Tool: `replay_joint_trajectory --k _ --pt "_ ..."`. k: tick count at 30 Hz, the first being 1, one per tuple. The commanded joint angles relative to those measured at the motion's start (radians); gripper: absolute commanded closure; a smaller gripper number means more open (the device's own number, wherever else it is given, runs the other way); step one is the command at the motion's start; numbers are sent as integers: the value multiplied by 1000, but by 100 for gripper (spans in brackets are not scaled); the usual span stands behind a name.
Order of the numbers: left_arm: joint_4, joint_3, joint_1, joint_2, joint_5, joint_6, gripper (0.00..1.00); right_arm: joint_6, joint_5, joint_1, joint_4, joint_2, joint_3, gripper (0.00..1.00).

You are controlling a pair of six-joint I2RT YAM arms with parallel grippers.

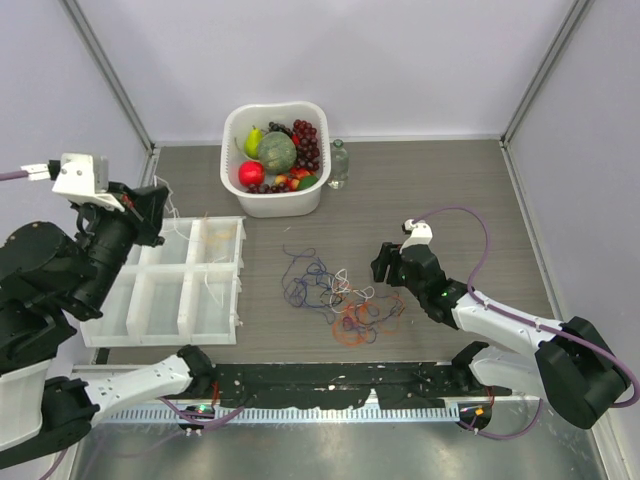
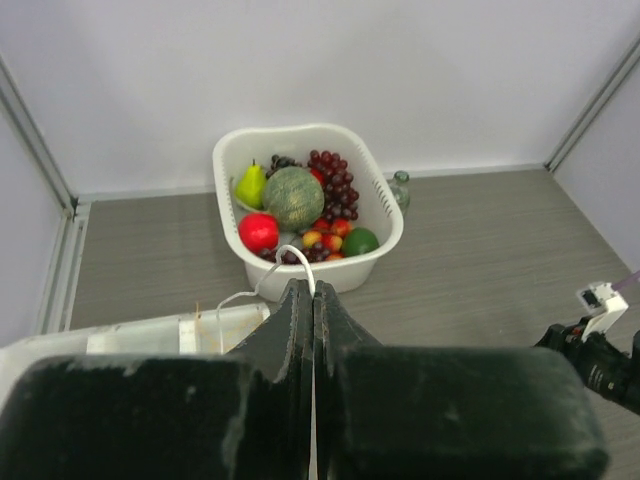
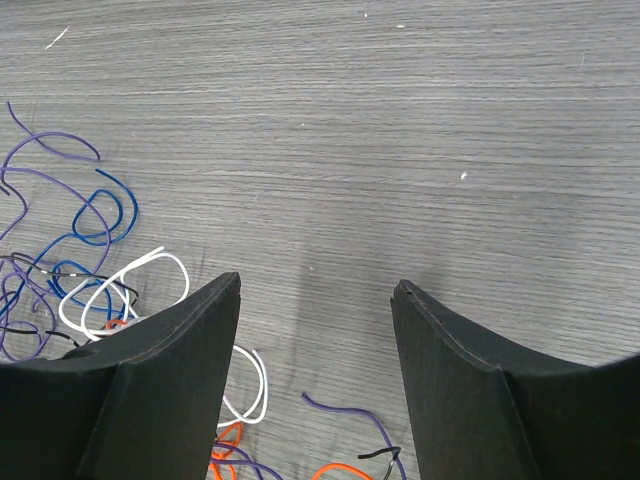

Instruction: Untangle the cables

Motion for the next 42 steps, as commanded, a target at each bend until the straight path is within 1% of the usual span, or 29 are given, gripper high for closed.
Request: replay_joint_trajectory --k 1,3,7,10,12,14,16,19,21,23,25,26,29,32,34,38,40,42 --pt "-26 -111 2 -55 -48 -71 100 -13 2 -6 45 -15 1 33" --pt "-55 -153 2 -73 -43 -113 100 -12 0 -6 47 -12 3 32" --pt "-134 -242 0 -96 -77 -240 100 -12 -1 -6 48 -1 6 33" --pt "-162 -392 2 -130 -129 -340 100 -12 0 -6 47 5 10 32" --pt "-165 -526 0 -161 -187 -442 100 -13 0 -6 45 6 9 33" --pt "-127 -686 2 -194 -216 -498 100 -12 -1 -6 47 3 7 33" --pt "-84 -812 3 -211 -270 -553 100 -8 -9 -4 50 3 4 33" --pt "26 -947 21 -201 -276 -558 100 -8 -12 -6 51 6 4 33" --pt "106 -1007 73 -175 -229 -547 100 -7 -15 -6 51 6 3 33" --pt "181 -1053 176 -137 -98 -533 100 -8 -15 -6 51 3 3 33" --pt "235 -1078 303 -107 60 -532 100 -7 -17 -6 51 -1 0 33" --pt "273 -1095 346 -101 122 -523 100 -7 -20 -6 51 -3 -2 33" --pt "374 -1138 437 -86 234 -504 99 -11 -20 -6 50 -13 -3 32" --pt "422 -1159 491 -34 289 -504 95 -8 -21 -6 51 -18 -7 33" --pt "456 -1170 515 3 340 -507 88 -7 -27 -6 54 -20 -8 33" --pt "458 -1184 542 58 311 -542 84 -12 -29 -6 54 -17 -8 33" --pt "441 -1197 548 58 296 -575 73 -12 -36 -6 59 -15 -10 32" --pt "408 -1202 549 42 284 -605 65 -13 -38 -6 61 -14 -10 33"
